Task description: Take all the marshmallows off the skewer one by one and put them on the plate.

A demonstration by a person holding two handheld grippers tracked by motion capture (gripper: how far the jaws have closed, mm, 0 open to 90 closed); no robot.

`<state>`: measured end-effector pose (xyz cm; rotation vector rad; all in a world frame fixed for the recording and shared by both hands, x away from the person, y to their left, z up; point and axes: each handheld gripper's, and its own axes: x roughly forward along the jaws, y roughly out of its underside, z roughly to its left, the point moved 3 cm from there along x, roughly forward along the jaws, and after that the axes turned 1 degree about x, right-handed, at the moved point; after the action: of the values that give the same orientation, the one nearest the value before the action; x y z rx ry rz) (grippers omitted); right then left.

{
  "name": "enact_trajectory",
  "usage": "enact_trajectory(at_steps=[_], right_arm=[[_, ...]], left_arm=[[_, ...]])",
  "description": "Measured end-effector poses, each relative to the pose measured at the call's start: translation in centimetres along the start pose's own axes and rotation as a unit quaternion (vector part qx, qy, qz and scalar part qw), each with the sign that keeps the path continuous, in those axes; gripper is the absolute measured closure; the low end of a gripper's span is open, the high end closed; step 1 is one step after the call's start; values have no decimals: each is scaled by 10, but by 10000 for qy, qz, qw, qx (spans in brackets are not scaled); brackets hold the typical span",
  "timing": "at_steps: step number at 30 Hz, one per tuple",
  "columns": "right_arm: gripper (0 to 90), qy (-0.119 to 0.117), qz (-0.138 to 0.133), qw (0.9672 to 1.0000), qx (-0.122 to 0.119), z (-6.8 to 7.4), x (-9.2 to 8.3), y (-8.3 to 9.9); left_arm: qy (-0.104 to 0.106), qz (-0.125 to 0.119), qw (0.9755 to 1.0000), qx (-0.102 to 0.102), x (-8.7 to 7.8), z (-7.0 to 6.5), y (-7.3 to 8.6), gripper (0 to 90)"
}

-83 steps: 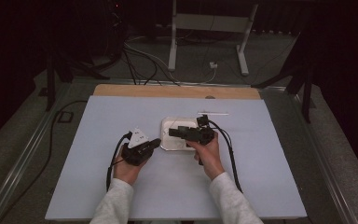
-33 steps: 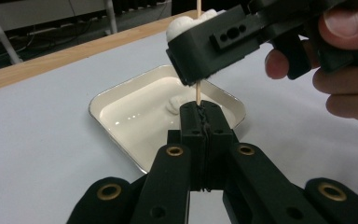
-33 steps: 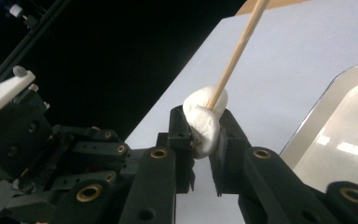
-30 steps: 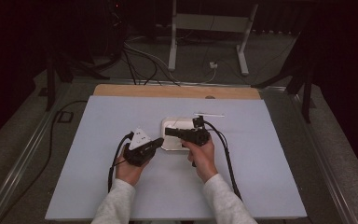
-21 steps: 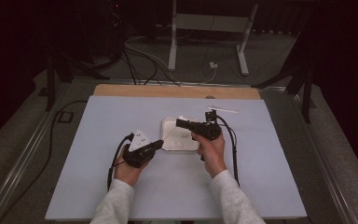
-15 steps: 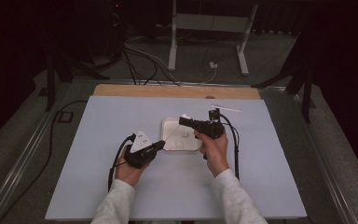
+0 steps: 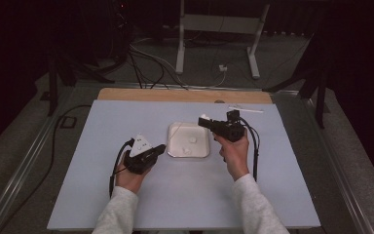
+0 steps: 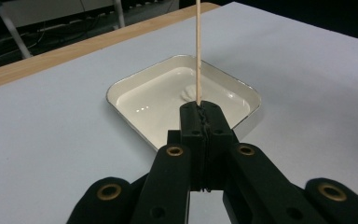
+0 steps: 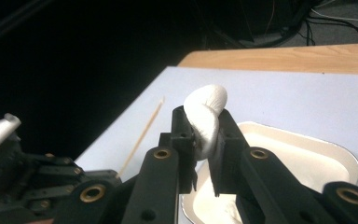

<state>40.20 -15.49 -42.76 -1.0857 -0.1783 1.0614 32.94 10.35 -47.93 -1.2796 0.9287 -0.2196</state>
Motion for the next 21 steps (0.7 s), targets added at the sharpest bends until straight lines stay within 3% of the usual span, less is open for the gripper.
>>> enact_trajectory(at_steps=[12, 21], right_arm=[[802, 361, 348, 9986, -178, -13, 10, 19], [795, 643, 602, 9956, -331, -21, 16, 31]], left_arm=[[-8, -64, 9998, -189, -1, 4, -1, 900], [8, -52, 9997, -254, 1, 4, -1, 900]])
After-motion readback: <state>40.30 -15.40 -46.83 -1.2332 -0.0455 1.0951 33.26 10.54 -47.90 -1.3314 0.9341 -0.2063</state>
